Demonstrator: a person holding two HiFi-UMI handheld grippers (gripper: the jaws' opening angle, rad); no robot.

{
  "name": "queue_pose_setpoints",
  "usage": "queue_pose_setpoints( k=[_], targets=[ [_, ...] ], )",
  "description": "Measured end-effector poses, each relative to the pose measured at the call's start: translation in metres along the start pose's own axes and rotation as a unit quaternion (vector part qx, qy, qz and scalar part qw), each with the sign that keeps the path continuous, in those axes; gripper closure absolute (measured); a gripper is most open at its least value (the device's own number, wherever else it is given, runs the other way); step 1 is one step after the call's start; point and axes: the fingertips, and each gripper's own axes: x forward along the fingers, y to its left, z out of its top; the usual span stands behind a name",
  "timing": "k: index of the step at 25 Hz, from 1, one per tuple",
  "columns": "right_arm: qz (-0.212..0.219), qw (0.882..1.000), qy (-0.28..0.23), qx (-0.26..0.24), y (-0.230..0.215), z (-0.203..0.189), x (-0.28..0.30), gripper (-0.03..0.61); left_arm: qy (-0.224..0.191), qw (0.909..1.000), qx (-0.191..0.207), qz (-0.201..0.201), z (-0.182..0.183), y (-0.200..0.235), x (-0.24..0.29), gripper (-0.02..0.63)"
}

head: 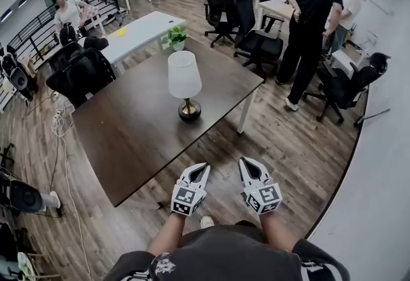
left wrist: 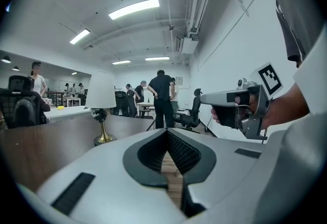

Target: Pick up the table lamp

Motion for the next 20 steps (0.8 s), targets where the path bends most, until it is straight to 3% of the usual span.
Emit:
queue_pose_setpoints(
  k=[12,20],
  targets=[
    [0.037,0.999,0.019,-0.010,0.009,-0.006,0.052,0.554,-0.011,0.9987,-0.044,0.025,-0.008,0.046,0.006,0.606],
    [0.074,0.997,0.017,-0.017,-0.034,0.002,0.102,0.554,-0.002,0.9983,-0.035,0.046,0.002,0.068,0.059,0.606]
  ],
)
